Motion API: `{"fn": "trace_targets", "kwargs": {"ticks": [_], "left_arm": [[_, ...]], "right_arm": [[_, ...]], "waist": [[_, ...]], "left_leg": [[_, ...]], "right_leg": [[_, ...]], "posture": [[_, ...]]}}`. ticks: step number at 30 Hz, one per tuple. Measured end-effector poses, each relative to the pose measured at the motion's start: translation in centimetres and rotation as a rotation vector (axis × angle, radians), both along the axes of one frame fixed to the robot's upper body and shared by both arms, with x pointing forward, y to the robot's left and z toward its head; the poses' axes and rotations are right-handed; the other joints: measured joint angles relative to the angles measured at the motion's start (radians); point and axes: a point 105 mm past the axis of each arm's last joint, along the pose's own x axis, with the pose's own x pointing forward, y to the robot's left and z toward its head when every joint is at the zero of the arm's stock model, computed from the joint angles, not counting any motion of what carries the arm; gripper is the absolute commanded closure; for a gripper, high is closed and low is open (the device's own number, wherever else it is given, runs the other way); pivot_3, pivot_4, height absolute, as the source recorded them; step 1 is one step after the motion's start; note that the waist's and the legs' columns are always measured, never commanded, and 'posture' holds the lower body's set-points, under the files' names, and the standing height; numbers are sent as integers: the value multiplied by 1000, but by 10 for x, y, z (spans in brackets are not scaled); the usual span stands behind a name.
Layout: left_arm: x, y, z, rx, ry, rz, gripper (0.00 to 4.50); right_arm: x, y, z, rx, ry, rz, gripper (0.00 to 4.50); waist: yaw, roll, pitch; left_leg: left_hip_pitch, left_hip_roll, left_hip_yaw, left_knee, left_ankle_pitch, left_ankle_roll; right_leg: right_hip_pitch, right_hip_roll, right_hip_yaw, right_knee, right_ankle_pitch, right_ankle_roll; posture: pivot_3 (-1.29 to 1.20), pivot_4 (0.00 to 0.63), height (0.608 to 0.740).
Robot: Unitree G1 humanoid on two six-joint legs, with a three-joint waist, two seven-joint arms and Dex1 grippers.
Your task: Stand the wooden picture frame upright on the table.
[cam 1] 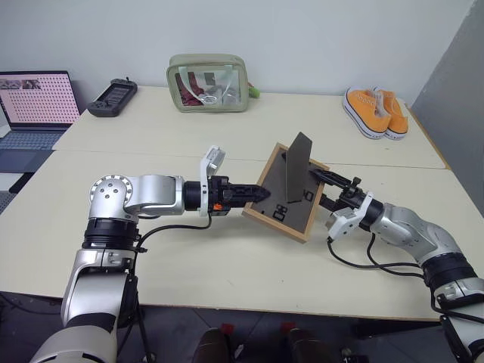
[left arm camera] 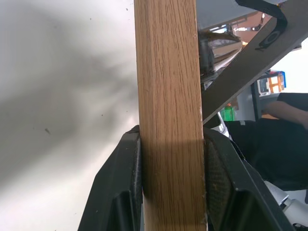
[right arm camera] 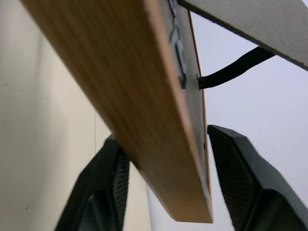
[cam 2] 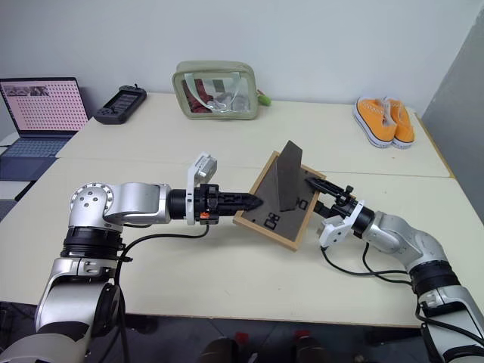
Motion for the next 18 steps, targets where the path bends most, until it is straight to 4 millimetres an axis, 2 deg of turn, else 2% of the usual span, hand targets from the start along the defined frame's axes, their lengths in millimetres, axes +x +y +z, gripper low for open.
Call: {"fn": "trace_targets", "kwargs": {"ticks": [2,14,15,18], "left_arm": [[0,0,1,-16,3,4,3178],[2,1,0,-23,8,21,3178],[2,1,0,-23,8,21,2840],[2,0,3,-18,-9,24,2283]], "right_arm": [[0,0,2,5,-8,0,2899],[3,1,2,-7,-19,-15,2921],[3,1,2,-7,-19,-16,2921],[3,2,-1,-19,-10,-14,2921]], "waist": [[0,0,0],[0,0,0],[0,0,0],[0,0,0]], "left_leg": [[0,0,0,0,0,0],[0,0,0,0,0,0],[0,0,0,0,0,0],[0,0,0,0,0,0]], "right_leg": [[0,0,0,0,0,0],[0,0,0,0,0,0],[0,0,0,0,0,0],[0,0,0,0,0,0]], "posture": [[0,150,740],[0,150,740],[0,150,740],[0,150,740]]}}
